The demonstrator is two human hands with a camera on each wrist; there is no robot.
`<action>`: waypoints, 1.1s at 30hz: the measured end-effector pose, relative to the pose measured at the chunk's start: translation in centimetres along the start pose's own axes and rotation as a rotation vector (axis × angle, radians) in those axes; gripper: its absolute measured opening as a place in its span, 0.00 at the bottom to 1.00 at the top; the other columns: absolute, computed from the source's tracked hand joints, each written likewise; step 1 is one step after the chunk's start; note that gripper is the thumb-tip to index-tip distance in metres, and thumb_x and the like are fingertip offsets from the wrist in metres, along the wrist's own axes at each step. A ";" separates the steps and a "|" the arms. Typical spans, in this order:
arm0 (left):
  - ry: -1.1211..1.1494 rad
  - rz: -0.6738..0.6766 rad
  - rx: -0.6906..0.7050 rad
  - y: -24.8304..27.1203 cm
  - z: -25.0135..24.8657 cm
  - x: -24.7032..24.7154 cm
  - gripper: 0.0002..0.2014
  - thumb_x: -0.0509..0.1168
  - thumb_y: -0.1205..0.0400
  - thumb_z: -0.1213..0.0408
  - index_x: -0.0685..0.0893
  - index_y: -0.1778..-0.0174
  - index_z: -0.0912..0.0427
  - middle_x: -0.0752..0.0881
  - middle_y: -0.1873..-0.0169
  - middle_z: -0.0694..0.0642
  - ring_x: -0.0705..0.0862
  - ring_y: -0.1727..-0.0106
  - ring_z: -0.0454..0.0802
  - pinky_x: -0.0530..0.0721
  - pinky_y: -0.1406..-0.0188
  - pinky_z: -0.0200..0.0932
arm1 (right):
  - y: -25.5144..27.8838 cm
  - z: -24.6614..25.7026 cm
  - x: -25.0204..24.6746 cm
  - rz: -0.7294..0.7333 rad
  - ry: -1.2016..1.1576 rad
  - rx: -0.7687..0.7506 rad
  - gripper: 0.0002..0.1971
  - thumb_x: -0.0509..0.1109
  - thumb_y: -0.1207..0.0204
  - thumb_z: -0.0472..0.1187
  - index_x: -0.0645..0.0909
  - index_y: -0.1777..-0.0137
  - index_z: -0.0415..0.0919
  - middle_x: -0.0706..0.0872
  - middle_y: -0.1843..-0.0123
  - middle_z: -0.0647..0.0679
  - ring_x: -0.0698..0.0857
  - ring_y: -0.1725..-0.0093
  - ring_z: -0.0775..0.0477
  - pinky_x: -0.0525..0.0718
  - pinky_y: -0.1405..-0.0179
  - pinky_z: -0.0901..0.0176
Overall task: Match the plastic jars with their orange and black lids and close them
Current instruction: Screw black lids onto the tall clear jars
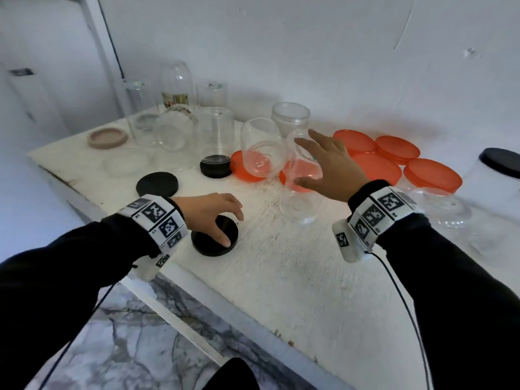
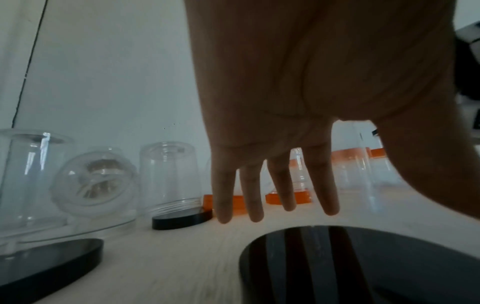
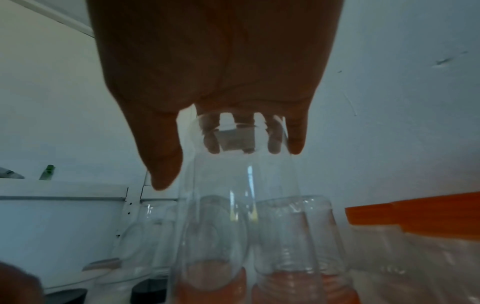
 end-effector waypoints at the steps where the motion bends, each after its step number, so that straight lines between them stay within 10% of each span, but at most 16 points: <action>1: -0.036 0.052 -0.019 0.3 0.4 0.7 0.31 0.74 0.28 0.56 0.71 0.29 0.46 0.59 0.23 0.46 0.60 0.24 0.49 0.62 0.26 0.47 | 0.1 0.0 0.0 0.005 0.012 0.005 0.40 0.72 0.28 0.52 0.55 0.19 0.53 0.52 0.16 0.46 0.52 0.20 0.35 0.55 0.23 0.40; 14: -0.185 0.071 -0.014 0.8 0.5 1.7 0.42 0.76 0.30 0.59 0.61 0.23 0.41 0.60 0.25 0.50 0.60 0.26 0.53 0.64 0.26 0.52 | 5.6 -0.1 -3.2 -0.082 0.115 0.106 0.43 0.83 0.41 0.51 0.65 0.27 0.53 0.64 0.27 0.45 0.63 0.29 0.38 0.77 0.41 0.42; 19: -0.074 -0.142 0.068 0.3 -1.4 -1.2 0.42 0.77 0.31 0.58 0.63 0.23 0.44 0.65 0.28 0.51 0.64 0.27 0.53 0.64 0.26 0.48 | 8.9 -2.2 -3.4 -0.223 -0.043 0.186 0.41 0.84 0.44 0.44 0.65 0.35 0.36 0.68 0.35 0.41 0.72 0.39 0.37 0.75 0.40 0.49; 33: 0.333 -0.471 0.318 -1.7 -10.1 -5.7 0.38 0.77 0.31 0.58 0.67 0.27 0.54 0.73 0.38 0.42 0.72 0.35 0.40 0.69 0.36 0.36 | 18.4 -7.0 -2.5 -0.363 -0.334 0.475 0.37 0.84 0.44 0.46 0.67 0.39 0.39 0.74 0.38 0.48 0.74 0.38 0.50 0.69 0.46 0.64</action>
Point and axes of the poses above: each hand's wrist, its own y-axis away from the middle knuckle, its own x-axis out of the palm, z = x × y, the point moved 8 cm from there along -y, towards the middle knuckle
